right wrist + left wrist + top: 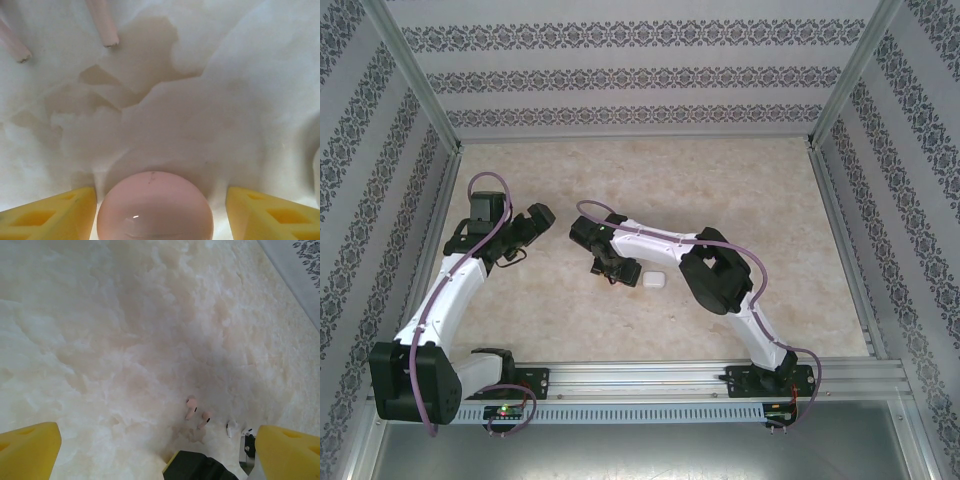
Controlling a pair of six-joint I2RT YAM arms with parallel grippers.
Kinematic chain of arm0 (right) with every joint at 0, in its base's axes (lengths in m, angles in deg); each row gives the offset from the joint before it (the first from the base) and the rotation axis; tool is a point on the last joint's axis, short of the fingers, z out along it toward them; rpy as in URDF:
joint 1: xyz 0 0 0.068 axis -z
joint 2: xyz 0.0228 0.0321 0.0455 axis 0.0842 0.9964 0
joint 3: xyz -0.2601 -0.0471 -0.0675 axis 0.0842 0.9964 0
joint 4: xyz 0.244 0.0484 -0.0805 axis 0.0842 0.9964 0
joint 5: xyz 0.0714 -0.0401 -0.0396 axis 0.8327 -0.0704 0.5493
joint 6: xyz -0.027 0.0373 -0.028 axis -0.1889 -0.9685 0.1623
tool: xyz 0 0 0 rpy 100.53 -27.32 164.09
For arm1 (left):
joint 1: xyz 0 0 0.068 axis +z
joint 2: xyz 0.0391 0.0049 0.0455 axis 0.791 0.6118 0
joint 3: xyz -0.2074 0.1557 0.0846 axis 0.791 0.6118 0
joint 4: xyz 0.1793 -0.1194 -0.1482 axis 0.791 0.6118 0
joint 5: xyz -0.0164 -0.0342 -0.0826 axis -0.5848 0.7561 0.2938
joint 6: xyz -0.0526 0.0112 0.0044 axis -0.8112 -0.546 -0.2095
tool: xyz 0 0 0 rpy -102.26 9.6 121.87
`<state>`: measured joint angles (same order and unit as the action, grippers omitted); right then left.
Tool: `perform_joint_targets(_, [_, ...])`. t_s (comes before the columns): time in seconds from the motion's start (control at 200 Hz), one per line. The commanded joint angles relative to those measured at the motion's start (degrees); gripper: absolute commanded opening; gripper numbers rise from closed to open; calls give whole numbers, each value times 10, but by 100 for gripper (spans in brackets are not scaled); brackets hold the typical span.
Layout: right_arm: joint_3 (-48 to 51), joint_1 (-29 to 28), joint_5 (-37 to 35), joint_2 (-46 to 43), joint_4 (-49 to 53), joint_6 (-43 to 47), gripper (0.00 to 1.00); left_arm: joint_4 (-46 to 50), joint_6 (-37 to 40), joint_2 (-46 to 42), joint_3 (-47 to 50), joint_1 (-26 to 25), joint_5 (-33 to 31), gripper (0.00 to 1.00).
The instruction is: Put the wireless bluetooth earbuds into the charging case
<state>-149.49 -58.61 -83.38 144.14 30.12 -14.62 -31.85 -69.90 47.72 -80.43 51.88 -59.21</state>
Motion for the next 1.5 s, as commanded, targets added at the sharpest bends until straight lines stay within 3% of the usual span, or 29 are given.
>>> perform_joint_targets(0.0, [-16,-3,4,14,9,4,68,40,-21,9,-22,-4,-10,99])
perform_joint_targets(0.335, [-2,-2,9,13,-6,9,54,69,-21,-12,-21,-4,-53,100])
perform_joint_targets(0.575, [41,-4,27,-25,-69,20,46,1,-1,-31,15,-5,-21,100])
perform_joint_targets(0.879, [75,8,32,-87,-154,30,44,-176,8,-64,101,-4,62,100])
perform_joint_targets(1.029, [98,36,44,-121,-198,14,44,-285,-40,-86,158,-6,96,99])
perform_joint_targets(1.229, [104,80,61,-150,-227,-9,46,-429,-74,-119,241,-24,97,99])
perform_joint_targets(1.494, [107,116,99,-160,-254,-56,46,-499,-46,-108,287,-87,74,99])
